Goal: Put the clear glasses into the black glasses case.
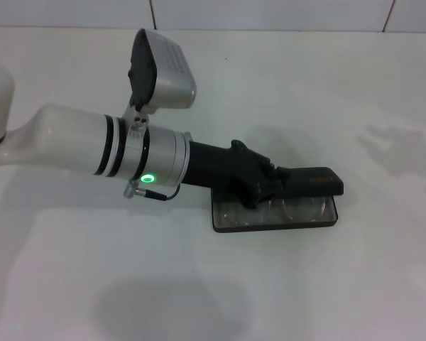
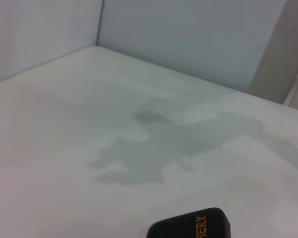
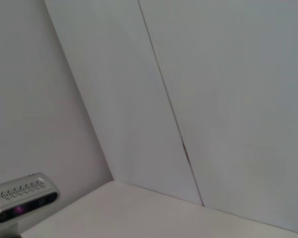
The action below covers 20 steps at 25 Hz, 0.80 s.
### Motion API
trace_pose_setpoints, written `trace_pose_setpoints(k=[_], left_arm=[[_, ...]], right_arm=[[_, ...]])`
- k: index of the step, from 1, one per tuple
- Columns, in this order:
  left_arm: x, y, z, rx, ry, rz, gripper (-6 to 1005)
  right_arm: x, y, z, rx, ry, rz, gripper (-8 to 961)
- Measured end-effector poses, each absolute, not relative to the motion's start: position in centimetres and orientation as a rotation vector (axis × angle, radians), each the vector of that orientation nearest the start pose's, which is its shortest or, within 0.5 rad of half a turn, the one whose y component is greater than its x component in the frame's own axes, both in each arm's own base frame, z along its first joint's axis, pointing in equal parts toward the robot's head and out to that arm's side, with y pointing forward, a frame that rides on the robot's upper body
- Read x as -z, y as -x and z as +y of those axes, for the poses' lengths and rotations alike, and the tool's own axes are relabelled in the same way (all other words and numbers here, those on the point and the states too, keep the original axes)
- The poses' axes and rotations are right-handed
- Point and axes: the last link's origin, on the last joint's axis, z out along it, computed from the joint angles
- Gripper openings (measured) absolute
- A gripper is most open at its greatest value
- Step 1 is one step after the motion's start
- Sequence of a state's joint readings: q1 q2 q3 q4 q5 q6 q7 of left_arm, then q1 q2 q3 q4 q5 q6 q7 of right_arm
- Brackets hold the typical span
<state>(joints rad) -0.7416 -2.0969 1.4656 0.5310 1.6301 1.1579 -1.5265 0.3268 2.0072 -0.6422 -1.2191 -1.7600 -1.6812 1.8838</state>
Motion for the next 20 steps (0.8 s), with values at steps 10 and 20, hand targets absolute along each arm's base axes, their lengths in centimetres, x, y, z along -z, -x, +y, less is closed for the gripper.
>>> trace_pose_setpoints(k=[10,20], left_arm=[[11.5,17.0,33.6,0.387,3.112,-0.405,160],[5.4,12.5,30.0,0.806,3.117,-0.154,258]], right_arm=[[-13.9,-24.8,31.0,-0.849,2.462,0.741,358],[-11.6,-24.6,28.8,-0.83,2.686,0.636,401]])
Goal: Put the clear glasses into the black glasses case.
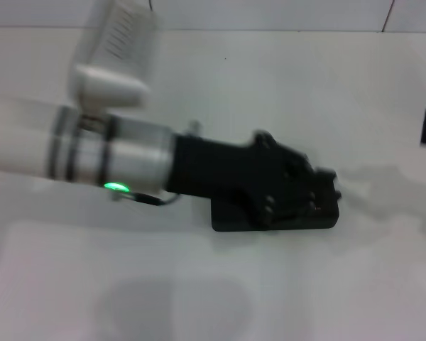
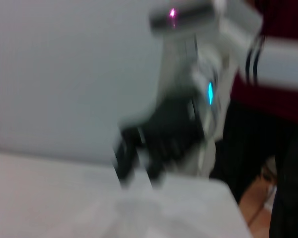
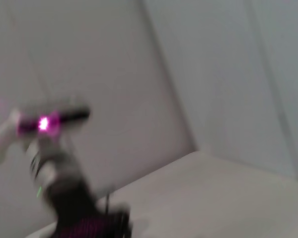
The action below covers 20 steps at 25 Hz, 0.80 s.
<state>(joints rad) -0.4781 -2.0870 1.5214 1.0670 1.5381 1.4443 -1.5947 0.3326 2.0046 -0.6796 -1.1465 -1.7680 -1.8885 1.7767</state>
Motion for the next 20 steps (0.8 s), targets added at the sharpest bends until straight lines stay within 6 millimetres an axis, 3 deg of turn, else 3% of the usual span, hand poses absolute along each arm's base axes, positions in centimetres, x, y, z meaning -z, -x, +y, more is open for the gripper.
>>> trace_pose_setpoints(k=[2,3,4,7,12,20], left_arm=[[3.0,12.7,29.7,0.861,3.078,-0.185,277],[3.0,12.7,29.7,0.861,3.078,-0.185,287],[0.4,13.6,28.8,0.948,3.036,-0.174,297],[-1.5,15.1,27.3,1.053,3.001,-0.086,326],[-3.0,16.7,26.1,1.13,2.967,-0.126,503],[-3.4,18.0,25.6,1.167,3.002,-0.221,660]], right_arm=[[-10.6,-24.7,28.2,-0.852,2.732,0.641,410],[-9.9,-24.8,27.9,-0.876,2.763,0.63,414],[-9.4,-24.8,27.6,-0.9,2.784,0.609,418],[-7.7,-24.7,26.6,-1.003,2.858,0.463,460],[-5.8,-24.3,25.6,-1.101,2.919,0.319,626],[-3.1,-21.9,25.9,-1.199,3.006,0.176,699]])
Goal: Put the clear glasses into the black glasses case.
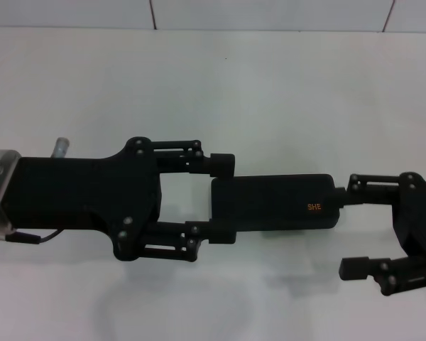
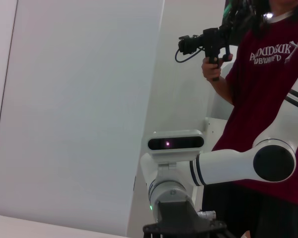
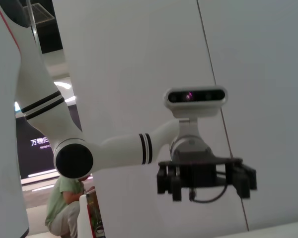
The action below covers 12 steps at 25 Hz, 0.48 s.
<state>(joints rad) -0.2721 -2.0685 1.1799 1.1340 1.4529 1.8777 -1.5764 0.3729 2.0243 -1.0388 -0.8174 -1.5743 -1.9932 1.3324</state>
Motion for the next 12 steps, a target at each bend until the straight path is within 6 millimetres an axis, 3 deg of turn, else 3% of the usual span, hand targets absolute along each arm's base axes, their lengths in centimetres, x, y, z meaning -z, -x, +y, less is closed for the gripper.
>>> trace_pose_setpoints(k=[7,12], left_arm=[[-3.4,18.7,25.3,1.157,2.997,-0.214,711],[-3.7,19.3,25.1,1.122,3.01,-0.204,717]], right_arm=[[-3.2,-21.4,26.2,-1.215,2.989,0.136,783],[-3.2,-21.2,26.4,-1.224,2.981,0.113,787]])
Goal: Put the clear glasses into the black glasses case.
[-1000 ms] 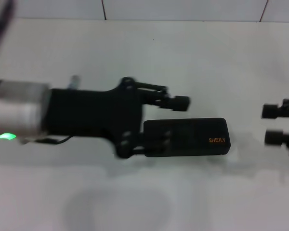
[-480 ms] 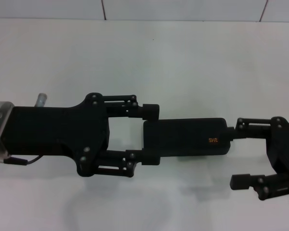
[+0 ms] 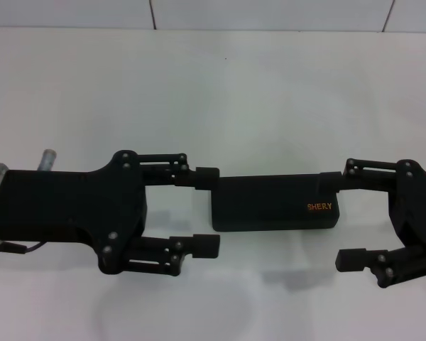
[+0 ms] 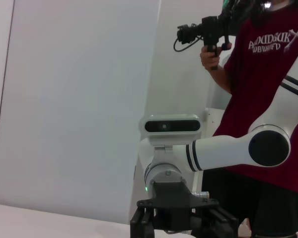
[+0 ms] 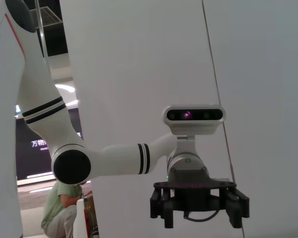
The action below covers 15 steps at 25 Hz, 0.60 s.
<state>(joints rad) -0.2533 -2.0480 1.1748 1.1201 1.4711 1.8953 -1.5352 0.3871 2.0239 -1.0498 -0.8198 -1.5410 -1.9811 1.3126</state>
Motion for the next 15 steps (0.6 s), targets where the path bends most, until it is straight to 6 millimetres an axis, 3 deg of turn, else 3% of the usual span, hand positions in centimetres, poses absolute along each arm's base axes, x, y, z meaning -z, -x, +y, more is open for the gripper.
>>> trace_pose_setpoints(k=[4,15], left_arm=[[-3.8,19.6,25.1,1.116,3.003,-0.216,720],[-3.5,20.3,25.1,1.064,3.025,-0.257,720]], right_arm=[[-3.2,-21.1,26.6,-1.223,2.979,0.112,865],[-2.2,-20.4,26.9,-1.237,2.994,0.101,868]])
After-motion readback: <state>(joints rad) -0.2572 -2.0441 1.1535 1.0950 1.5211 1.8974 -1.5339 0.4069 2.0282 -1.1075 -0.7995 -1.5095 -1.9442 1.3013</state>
